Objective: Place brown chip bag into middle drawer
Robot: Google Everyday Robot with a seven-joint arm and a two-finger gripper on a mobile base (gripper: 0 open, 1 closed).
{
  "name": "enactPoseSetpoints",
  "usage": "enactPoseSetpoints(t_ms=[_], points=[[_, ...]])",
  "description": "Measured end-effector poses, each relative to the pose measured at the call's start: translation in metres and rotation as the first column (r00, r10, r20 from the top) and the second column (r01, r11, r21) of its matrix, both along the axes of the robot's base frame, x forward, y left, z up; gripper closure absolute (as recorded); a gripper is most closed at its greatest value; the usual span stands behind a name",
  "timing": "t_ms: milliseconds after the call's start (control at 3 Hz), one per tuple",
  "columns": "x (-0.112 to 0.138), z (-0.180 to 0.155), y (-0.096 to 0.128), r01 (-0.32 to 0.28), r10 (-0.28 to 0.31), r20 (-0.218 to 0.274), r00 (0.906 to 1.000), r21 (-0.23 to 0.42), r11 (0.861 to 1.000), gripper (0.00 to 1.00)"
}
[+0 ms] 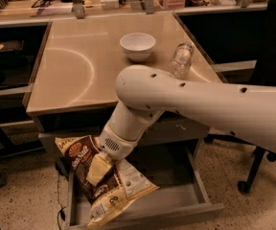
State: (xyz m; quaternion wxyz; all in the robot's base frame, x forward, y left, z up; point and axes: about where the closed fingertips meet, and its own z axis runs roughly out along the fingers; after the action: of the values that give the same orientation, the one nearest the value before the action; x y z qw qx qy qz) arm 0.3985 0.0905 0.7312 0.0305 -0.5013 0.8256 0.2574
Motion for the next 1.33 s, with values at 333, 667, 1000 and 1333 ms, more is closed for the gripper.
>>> enactPoseSetpoints(t_ms=[333,667,1000,1333], points=[[-0.004,-0.033,-0.001,0.048,-0.047,-0.034,0.9983,0.044,0.998,1.0],[-0.011,-0.089,-0.015,0.158,-0.149,-0.079,0.9858,0.127,0.979,1.0],[-0.002,-0.127,-0.029,0.247,-0.234,-0.091,0.9679,0.17,0.954,1.0],[0.016,-0.156,-0.038,0.289,-0.273,-0.111,0.9556,0.178,0.941,1.0]])
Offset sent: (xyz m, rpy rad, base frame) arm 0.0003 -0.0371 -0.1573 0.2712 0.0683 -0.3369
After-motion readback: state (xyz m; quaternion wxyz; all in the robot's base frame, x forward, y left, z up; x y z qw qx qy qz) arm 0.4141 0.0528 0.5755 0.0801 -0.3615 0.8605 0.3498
